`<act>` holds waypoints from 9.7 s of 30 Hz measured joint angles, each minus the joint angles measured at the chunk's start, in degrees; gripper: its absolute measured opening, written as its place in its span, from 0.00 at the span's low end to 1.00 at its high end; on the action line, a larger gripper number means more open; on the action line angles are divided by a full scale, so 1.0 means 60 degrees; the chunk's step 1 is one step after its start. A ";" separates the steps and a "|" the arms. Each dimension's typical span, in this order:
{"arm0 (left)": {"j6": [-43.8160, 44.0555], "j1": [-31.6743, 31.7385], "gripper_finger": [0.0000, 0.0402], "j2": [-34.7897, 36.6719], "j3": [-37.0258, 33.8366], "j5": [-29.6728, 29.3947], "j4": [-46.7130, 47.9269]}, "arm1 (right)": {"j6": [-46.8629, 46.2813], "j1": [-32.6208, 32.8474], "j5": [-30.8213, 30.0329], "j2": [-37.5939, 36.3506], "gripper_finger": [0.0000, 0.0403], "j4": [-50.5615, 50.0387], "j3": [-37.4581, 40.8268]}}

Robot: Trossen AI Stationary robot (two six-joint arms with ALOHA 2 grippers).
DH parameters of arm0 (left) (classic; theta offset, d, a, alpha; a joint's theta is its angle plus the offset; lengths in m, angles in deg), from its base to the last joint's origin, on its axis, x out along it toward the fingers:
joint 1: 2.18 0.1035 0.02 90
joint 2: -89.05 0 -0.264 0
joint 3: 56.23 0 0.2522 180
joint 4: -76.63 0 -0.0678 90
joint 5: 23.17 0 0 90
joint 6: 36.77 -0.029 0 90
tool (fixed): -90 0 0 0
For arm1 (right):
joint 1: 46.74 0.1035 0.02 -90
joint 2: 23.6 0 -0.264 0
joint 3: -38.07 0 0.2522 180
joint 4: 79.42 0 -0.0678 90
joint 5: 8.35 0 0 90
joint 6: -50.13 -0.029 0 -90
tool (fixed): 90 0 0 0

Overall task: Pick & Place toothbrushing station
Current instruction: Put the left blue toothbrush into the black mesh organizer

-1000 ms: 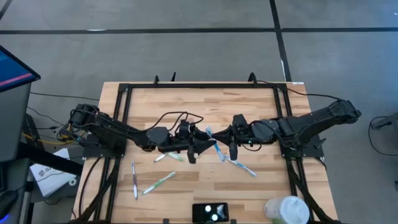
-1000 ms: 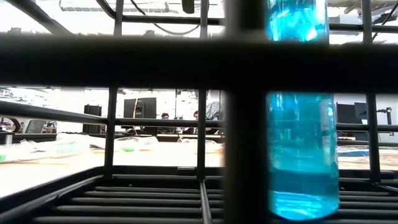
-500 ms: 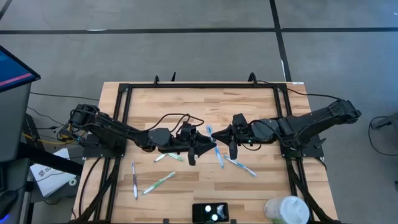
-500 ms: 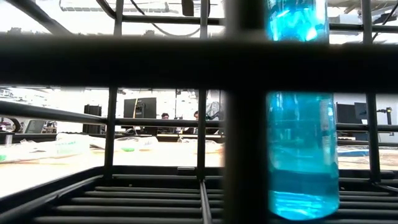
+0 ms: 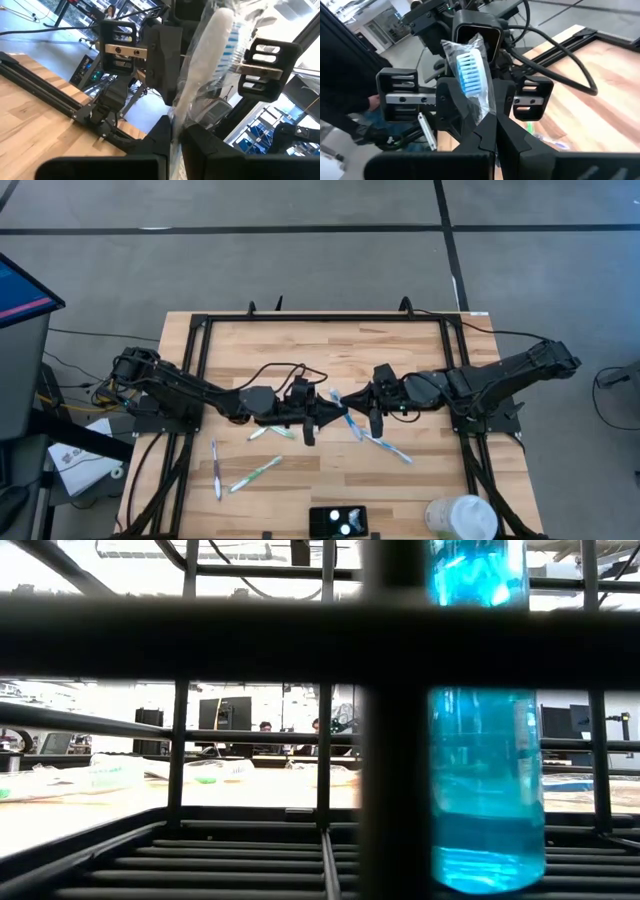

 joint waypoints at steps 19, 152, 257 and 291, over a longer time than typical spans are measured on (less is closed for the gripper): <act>0.0427 -0.0307 0.03 0.0002 0.0000 0.0332 0.0601 | -0.1349 -0.0012 0.1441 0.0000 0.39 -0.0038 0.0000; 0.1242 -0.0532 0.64 0.1332 0.1581 0.2642 0.5582 | 0.0340 0.1417 0.0212 0.1361 0.01 0.2573 -0.0006; 0.1993 -0.3260 0.35 0.1031 0.1596 -0.4220 0.3725 | 0.5329 0.3975 0.2577 0.3694 0.03 0.8976 0.3612; 0.2069 -0.3260 0.35 0.1038 0.1596 -0.4238 0.3725 | 0.5839 0.4095 0.2588 0.4965 0.04 1.1672 0.4087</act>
